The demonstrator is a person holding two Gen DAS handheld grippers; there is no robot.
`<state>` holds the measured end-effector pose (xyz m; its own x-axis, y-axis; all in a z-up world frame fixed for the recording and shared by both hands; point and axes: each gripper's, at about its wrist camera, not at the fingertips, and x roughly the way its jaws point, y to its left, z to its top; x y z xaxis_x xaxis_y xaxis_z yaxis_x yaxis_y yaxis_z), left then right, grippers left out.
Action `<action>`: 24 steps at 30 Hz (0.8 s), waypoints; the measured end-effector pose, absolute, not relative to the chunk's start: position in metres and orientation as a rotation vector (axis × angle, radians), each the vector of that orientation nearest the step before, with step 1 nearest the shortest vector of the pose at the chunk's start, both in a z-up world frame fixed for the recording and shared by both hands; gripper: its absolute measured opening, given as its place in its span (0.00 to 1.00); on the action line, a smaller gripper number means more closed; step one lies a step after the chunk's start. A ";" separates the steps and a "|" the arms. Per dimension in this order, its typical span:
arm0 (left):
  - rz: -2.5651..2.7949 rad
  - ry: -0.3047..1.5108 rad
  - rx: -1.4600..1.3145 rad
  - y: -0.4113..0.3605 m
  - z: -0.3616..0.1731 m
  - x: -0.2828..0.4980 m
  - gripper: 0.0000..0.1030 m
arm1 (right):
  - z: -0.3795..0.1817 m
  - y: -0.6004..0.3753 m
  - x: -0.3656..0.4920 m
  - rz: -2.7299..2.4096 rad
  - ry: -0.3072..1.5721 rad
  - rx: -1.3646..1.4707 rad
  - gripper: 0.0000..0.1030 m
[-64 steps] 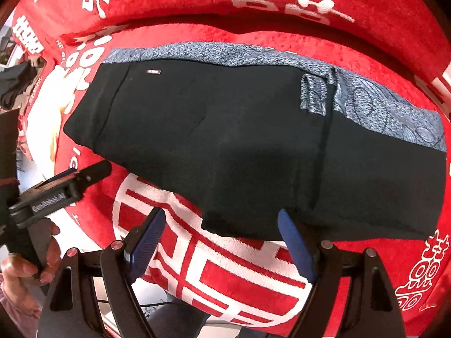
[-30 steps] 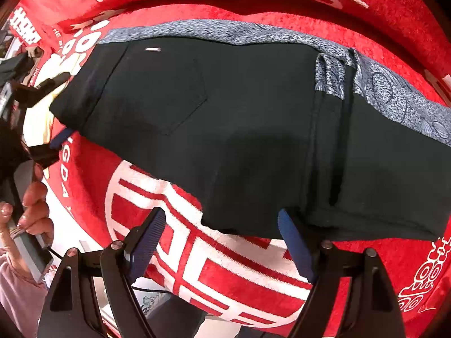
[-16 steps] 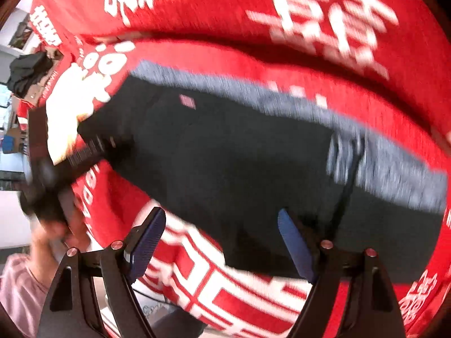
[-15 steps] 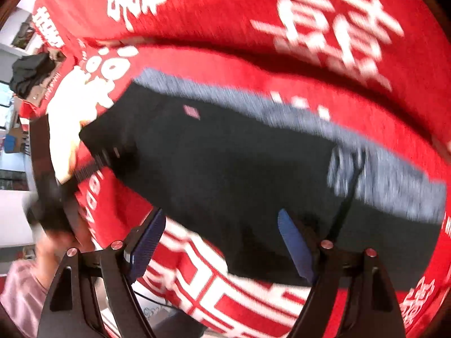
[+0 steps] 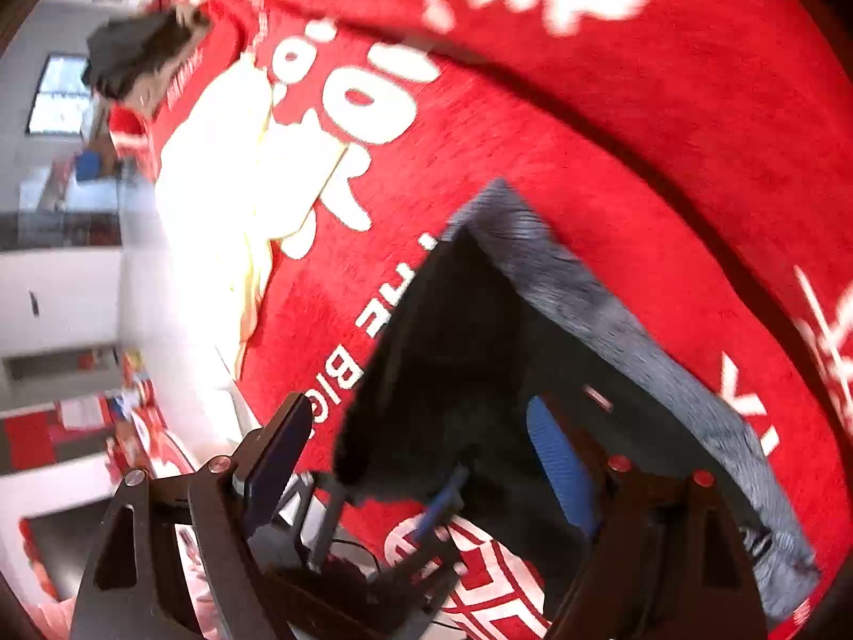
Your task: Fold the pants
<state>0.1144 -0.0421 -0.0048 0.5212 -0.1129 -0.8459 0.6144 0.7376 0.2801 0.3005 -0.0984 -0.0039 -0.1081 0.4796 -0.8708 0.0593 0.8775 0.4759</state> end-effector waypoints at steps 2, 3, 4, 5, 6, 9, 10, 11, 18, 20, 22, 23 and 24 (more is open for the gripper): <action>-0.468 0.926 0.612 -0.043 -0.006 0.114 0.35 | -0.016 -0.084 0.307 0.385 1.697 0.388 0.83; -0.467 0.929 0.606 -0.042 -0.006 0.115 0.35 | -0.025 -0.078 0.309 0.385 1.732 0.361 0.83; -0.466 0.933 0.601 -0.042 -0.006 0.116 0.35 | -0.032 -0.074 0.310 0.376 1.761 0.333 0.83; -0.465 0.935 0.599 -0.040 -0.007 0.119 0.35 | -0.041 -0.071 0.310 0.358 1.789 0.300 0.83; -0.466 0.935 0.600 -0.040 -0.007 0.119 0.35 | -0.048 -0.070 0.309 0.344 1.809 0.279 0.82; -0.497 0.931 0.621 -0.045 -0.003 0.115 0.35 | -0.055 -0.081 0.300 0.348 1.792 0.336 0.15; -0.513 0.918 0.629 -0.047 0.001 0.112 0.35 | -0.051 -0.086 0.295 0.343 1.769 0.353 0.14; -0.523 0.913 0.629 -0.049 0.006 0.110 0.35 | -0.042 -0.093 0.287 0.351 1.726 0.369 0.14; -0.643 0.856 0.578 -0.075 0.064 0.085 0.35 | 0.013 -0.160 0.232 0.391 1.504 0.592 0.14; -0.681 0.842 0.571 -0.088 0.081 0.075 0.35 | 0.031 -0.186 0.207 0.387 1.415 0.665 0.15; -0.722 0.829 0.570 -0.104 0.097 0.061 0.35 | 0.044 -0.207 0.188 0.378 1.353 0.708 0.15; -0.744 0.823 0.572 -0.112 0.103 0.054 0.35 | 0.051 -0.221 0.174 0.370 1.316 0.736 0.15; -0.765 0.816 0.576 -0.121 0.109 0.048 0.35 | 0.057 -0.233 0.161 0.364 1.287 0.761 0.15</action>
<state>0.0475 -0.1207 0.1087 0.4528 -0.3727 -0.8100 0.7840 0.5991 0.1626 0.1610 -0.2325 0.0566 0.2689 0.6371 -0.7224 0.1639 0.7088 0.6861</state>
